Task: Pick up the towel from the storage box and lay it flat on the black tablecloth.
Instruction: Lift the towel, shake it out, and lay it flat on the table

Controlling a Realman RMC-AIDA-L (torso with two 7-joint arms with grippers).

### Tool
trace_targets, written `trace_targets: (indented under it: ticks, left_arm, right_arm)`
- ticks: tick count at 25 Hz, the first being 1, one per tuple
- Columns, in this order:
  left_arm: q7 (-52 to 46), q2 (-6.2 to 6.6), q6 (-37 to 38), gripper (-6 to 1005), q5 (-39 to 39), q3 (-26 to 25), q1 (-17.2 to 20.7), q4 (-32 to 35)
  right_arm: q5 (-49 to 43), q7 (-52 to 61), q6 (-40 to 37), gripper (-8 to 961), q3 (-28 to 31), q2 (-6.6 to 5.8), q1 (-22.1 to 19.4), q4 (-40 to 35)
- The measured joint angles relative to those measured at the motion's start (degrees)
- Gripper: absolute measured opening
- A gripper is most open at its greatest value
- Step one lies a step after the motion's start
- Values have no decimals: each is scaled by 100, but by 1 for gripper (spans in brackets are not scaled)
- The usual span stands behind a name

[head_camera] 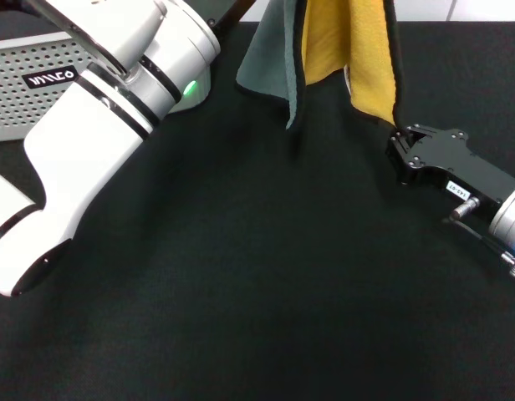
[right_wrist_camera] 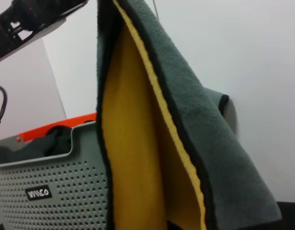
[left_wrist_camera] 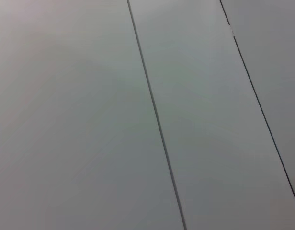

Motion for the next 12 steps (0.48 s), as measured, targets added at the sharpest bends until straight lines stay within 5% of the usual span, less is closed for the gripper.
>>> trace_targets:
  ticks: [5, 10, 12]
  left_arm:
    - [-45, 23, -81, 21, -2, 18, 114, -5]
    - [-420, 52, -135, 21, 347, 50, 606, 102]
    - [-805, 70, -154, 21, 720, 27, 899, 224]
  right_arm:
    - [-294, 217, -193, 39, -66, -148, -17, -381]
    - [-2176, 2170, -487, 21, 432, -735, -220, -1686]
    - [-3106, 2947, -468, 21, 792, -839, -347, -2278]
